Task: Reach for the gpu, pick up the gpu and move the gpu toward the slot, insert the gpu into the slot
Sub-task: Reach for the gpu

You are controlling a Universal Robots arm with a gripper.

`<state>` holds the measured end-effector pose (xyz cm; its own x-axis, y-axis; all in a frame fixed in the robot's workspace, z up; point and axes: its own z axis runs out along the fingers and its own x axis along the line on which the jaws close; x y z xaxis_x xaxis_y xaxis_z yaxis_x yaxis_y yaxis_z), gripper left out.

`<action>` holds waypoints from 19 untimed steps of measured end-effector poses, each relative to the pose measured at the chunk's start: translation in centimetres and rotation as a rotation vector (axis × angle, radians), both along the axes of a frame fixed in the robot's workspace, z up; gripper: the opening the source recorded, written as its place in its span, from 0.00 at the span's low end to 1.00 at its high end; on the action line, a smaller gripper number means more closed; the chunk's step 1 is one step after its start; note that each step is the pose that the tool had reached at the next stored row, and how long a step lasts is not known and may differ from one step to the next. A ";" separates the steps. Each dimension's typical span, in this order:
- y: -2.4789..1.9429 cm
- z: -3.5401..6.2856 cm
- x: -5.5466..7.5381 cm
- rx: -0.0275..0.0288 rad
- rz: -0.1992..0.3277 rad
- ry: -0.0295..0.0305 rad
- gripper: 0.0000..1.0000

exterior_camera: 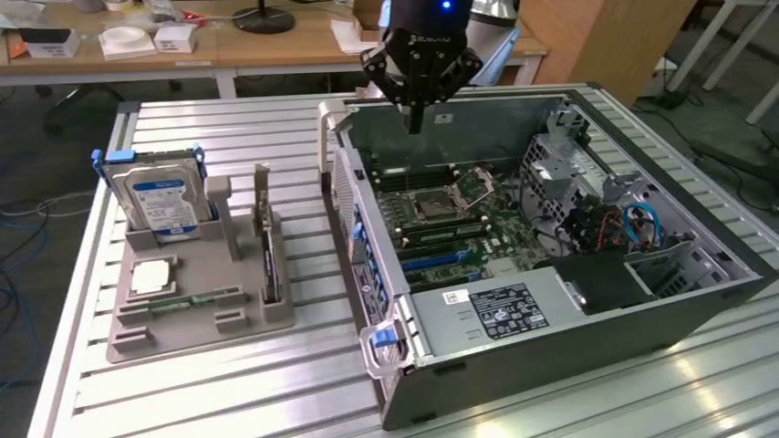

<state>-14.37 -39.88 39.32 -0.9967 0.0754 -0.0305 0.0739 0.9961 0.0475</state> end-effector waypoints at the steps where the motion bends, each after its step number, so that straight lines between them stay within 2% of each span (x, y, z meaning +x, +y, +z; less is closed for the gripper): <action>1: 0.00 0.00 -0.4 -0.0001 0.000 0.0000 0.10; 19: 0.00 -0.04 -7.6 -0.0001 0.000 -0.0004 0.10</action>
<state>-22.00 -39.88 39.28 -0.9967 0.0754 -0.0309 0.0739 0.9961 0.0474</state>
